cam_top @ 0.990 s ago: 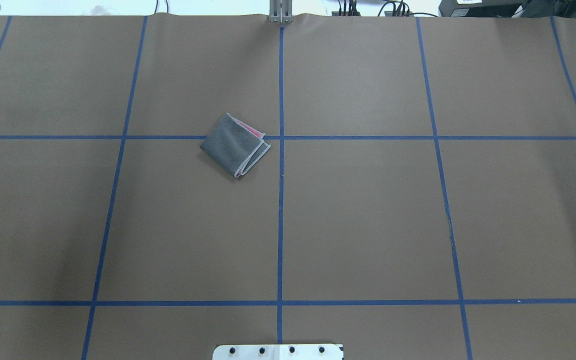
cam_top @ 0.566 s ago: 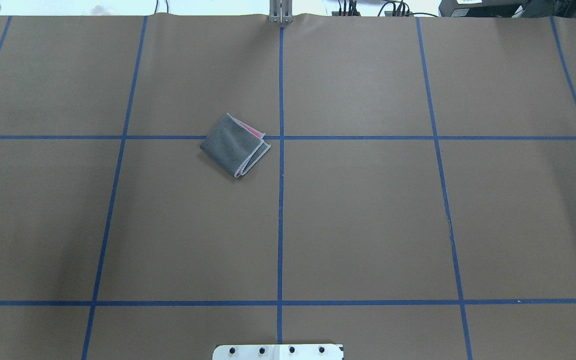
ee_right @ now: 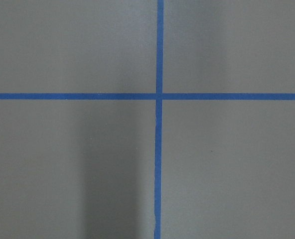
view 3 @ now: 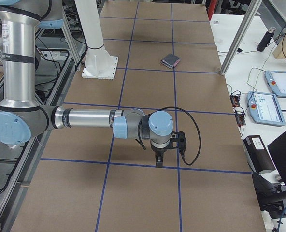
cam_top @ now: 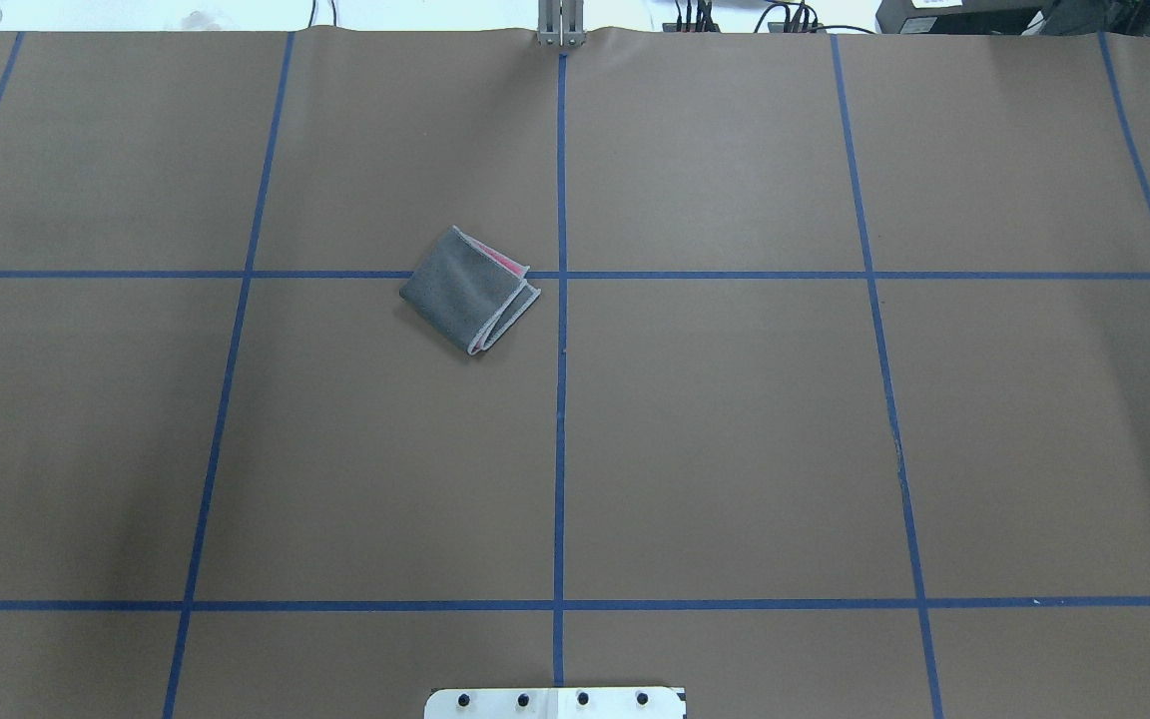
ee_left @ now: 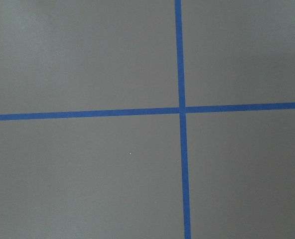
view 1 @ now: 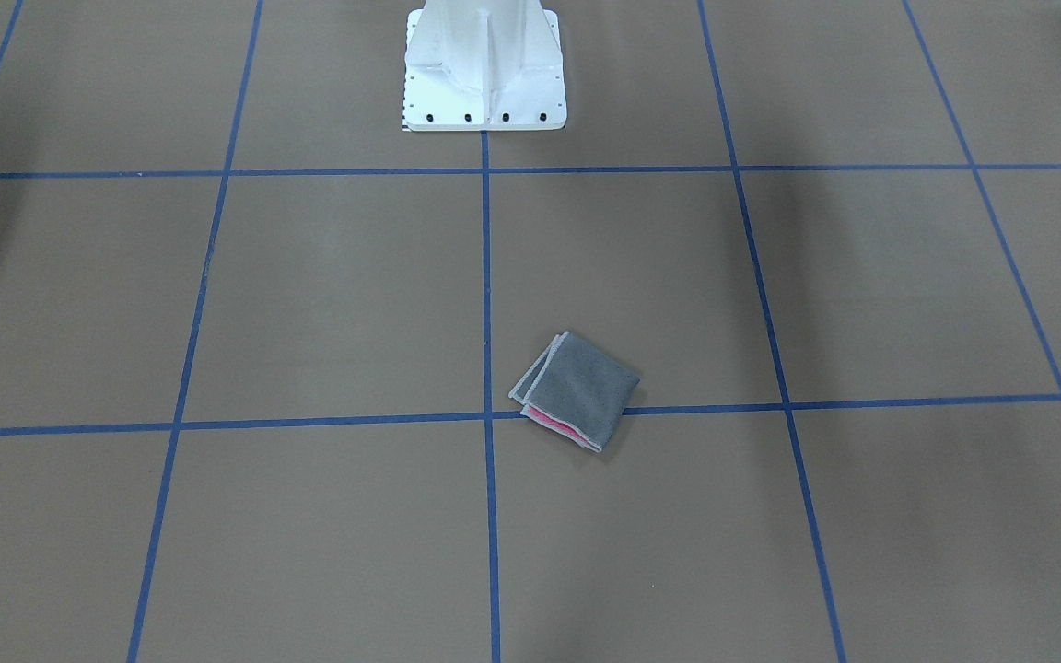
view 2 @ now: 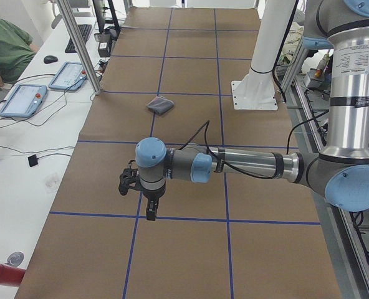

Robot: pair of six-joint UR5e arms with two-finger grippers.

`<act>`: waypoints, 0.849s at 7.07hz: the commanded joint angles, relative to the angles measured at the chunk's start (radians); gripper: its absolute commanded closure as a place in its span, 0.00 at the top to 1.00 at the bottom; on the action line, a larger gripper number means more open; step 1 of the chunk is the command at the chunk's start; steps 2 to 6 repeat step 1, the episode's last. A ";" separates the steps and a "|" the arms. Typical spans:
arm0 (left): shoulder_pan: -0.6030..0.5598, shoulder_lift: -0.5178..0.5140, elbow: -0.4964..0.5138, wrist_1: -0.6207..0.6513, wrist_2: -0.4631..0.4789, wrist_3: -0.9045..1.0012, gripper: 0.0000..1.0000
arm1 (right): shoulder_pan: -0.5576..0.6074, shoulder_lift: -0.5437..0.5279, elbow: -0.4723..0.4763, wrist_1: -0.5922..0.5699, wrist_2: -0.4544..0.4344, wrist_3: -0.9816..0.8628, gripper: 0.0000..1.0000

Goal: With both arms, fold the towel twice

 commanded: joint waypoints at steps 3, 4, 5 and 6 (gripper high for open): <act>0.000 0.000 0.012 -0.009 -0.004 0.001 1.00 | 0.000 0.002 0.002 0.000 -0.001 0.000 1.00; 0.000 0.000 0.012 -0.009 -0.004 0.001 1.00 | 0.000 0.002 0.002 0.000 -0.001 0.000 1.00; 0.000 0.000 0.012 -0.009 -0.004 0.001 1.00 | 0.000 0.002 0.002 0.000 -0.001 0.000 1.00; 0.000 0.000 0.012 -0.009 -0.004 0.001 1.00 | 0.000 0.002 0.002 0.000 -0.001 0.000 1.00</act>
